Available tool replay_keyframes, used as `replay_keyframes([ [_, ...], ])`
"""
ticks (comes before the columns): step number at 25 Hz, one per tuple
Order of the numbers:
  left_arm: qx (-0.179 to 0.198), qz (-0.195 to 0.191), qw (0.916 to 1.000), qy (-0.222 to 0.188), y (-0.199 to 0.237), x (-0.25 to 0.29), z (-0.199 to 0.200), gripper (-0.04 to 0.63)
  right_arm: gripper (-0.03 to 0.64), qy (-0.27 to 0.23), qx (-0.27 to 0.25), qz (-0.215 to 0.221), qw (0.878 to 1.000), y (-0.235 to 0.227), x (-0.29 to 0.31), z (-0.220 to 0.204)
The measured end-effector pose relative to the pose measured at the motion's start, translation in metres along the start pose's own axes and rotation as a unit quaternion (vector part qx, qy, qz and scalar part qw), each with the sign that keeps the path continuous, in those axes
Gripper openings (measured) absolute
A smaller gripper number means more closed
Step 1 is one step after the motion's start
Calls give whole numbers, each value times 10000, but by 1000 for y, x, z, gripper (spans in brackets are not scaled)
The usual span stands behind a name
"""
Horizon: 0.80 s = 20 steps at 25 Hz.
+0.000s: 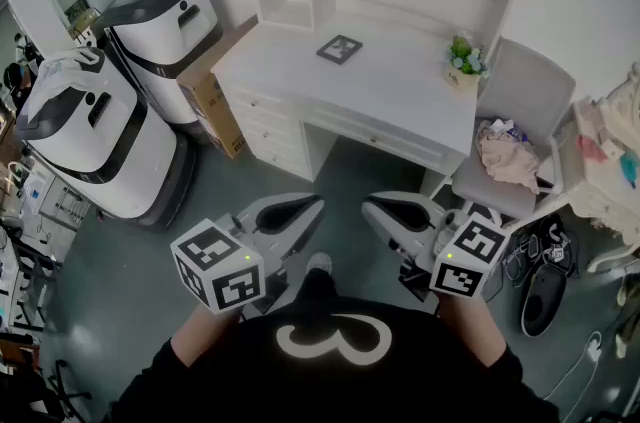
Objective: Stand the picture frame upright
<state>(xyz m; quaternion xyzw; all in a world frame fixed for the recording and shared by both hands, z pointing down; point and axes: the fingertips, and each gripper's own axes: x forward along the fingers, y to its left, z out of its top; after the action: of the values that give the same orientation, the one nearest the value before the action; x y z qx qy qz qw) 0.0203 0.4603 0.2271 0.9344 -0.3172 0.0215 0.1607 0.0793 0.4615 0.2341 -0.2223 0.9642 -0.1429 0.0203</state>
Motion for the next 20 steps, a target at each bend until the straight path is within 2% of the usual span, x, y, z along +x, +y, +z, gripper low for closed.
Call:
replay_keyframes([
  [9,18,-113,9999,16,12,13,2,9,2,1,0,-165,9999,-17,3,1],
  [15,9,-178,9998,79,33,34,3,9,2,135,-52,-438,9989,-48,12,-5],
  [20,23,-225,9996,195,58,58,7,9,2,57,172,-534,9984,-82,23,-3],
])
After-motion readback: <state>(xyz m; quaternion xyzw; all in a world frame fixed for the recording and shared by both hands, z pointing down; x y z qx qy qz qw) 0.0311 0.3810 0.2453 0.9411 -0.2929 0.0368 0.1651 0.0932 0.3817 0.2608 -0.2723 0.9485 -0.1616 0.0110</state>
